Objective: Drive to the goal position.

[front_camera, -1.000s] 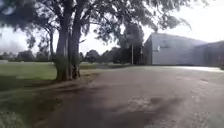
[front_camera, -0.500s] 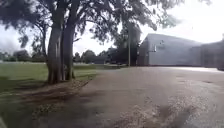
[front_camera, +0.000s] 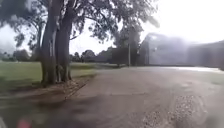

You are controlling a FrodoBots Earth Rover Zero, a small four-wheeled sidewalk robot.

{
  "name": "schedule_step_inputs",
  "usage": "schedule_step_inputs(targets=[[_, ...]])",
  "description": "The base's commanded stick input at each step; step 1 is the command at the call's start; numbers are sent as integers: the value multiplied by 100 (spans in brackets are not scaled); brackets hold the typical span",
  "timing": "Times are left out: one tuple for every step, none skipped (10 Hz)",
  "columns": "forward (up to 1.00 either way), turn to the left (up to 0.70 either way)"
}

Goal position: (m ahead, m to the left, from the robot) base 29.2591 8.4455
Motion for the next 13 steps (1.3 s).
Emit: schedule_step_inputs(targets=[[70,-26],[70,-25],[70,-25],[70,-25],[70,-25],[70,-25],[70,-25],[70,-13],[70,-6],[70,0],[70,0],[70,0],[70,0]])
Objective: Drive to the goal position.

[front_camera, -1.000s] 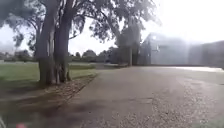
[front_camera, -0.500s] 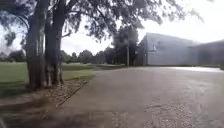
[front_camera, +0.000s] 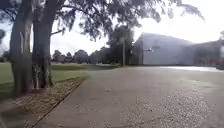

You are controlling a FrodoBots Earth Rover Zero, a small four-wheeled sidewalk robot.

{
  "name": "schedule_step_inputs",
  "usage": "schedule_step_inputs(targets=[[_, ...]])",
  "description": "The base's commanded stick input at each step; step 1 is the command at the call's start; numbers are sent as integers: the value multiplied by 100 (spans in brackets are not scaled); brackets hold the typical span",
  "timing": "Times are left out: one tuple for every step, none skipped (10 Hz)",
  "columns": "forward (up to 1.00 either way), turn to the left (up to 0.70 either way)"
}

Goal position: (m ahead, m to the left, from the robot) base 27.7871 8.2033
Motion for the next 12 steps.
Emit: schedule_step_inputs(targets=[[70,0],[70,0],[70,0],[70,0],[70,0],[70,0],[70,0],[70,0],[70,0],[70,0],[70,0],[70,0]])
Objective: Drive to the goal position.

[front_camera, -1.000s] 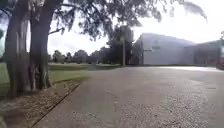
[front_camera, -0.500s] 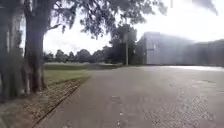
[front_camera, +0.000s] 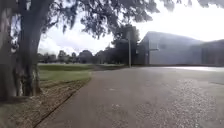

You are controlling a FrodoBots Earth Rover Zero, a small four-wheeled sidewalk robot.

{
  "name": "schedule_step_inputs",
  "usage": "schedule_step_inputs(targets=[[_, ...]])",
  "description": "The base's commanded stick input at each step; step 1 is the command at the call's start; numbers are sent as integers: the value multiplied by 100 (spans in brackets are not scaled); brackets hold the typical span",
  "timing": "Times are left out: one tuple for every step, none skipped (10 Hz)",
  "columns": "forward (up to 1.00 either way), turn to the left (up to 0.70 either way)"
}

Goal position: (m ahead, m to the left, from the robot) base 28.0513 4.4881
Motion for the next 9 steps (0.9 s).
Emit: schedule_step_inputs(targets=[[70,0],[70,0],[70,0],[70,0],[70,0],[70,0],[70,-3],[70,-9],[70,-14]])
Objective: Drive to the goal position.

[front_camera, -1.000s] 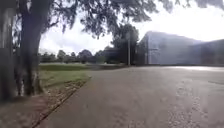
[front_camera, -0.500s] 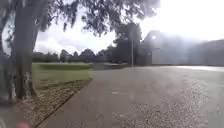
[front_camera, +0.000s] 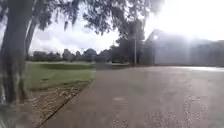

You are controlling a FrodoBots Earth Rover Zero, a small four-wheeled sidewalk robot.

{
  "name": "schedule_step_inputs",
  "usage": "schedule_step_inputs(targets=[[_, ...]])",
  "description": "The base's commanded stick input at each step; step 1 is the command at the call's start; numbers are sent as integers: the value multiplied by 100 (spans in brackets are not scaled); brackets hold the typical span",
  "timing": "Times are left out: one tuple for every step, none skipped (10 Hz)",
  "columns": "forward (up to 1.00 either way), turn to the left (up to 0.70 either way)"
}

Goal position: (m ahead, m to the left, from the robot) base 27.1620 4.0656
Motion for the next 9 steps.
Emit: schedule_step_inputs(targets=[[70,-18],[70,-22],[70,-25],[70,-25],[70,-25],[70,-25],[70,-25],[70,-24],[70,-16]])
